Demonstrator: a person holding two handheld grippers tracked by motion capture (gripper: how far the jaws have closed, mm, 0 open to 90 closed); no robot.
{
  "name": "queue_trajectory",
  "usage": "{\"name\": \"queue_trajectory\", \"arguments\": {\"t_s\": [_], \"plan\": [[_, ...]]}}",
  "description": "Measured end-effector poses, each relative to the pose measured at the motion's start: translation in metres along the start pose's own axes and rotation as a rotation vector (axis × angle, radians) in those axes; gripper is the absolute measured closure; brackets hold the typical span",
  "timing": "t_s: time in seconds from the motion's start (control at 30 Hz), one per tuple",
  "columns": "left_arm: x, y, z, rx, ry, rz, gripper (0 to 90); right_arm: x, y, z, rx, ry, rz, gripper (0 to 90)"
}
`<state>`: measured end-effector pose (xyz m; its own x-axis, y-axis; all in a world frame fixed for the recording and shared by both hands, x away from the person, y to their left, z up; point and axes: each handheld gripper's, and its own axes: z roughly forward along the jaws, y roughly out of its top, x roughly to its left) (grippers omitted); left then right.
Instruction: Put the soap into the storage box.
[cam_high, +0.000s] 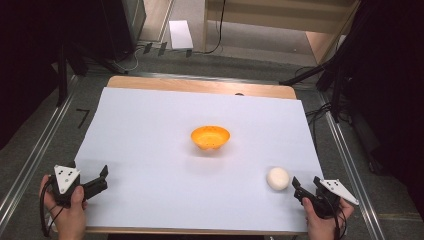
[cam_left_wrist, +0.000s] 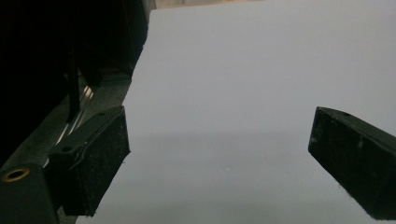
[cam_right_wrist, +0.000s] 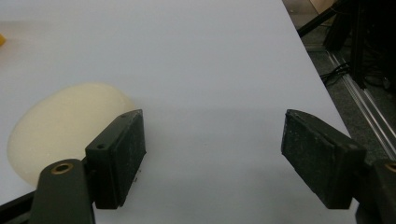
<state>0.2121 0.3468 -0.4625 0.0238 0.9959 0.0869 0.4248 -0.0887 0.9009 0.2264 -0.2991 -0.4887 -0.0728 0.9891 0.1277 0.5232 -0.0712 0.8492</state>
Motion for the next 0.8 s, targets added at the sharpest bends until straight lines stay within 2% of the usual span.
{"name": "queue_trajectory", "arguments": {"t_s": [0.2,0.27,0.37,0.4,0.47,0.5,0.6,0.63,0.7,0.77,0.8], "plan": [[0.003,0.000,0.000,0.005,-0.001,-0.026,5.6,0.002,0.001,-0.001,-0.006,0.007,-0.025,31.9],[0.004,0.000,0.001,0.007,-0.003,-0.035,5.6,0.001,0.002,-0.001,-0.020,0.013,-0.025,38.0],[0.004,0.001,0.002,0.019,-0.008,-0.034,5.6,-0.004,0.004,0.000,-0.031,0.015,-0.051,42.3],[0.003,0.001,0.002,0.022,-0.005,-0.030,5.6,-0.006,0.006,0.000,-0.040,0.032,-0.064,45.1],[0.003,0.001,0.003,0.023,-0.003,-0.024,5.6,-0.009,0.009,-0.001,-0.060,0.069,-0.061,45.9],[0.002,0.001,0.003,0.028,-0.004,-0.022,5.6,-0.010,0.011,-0.002,-0.052,0.063,-0.063,45.0],[0.002,0.002,0.003,0.038,-0.004,-0.019,5.6,-0.009,0.020,-0.008,0.044,0.013,-0.060,39.7],[0.002,0.001,0.004,0.039,-0.005,-0.021,5.6,-0.009,0.021,-0.011,0.052,0.030,-0.061,39.5],[0.002,0.002,0.004,0.042,-0.006,-0.017,5.6,-0.009,0.023,-0.016,0.083,0.141,-0.073,36.4],[0.002,0.002,0.004,0.044,-0.006,-0.017,5.6,-0.006,0.025,-0.016,0.138,0.134,-0.102,28.2],[0.001,0.002,0.005,0.046,-0.003,-0.013,5.6,-0.004,0.026,-0.016,0.164,0.148,-0.115,24.3]]}}
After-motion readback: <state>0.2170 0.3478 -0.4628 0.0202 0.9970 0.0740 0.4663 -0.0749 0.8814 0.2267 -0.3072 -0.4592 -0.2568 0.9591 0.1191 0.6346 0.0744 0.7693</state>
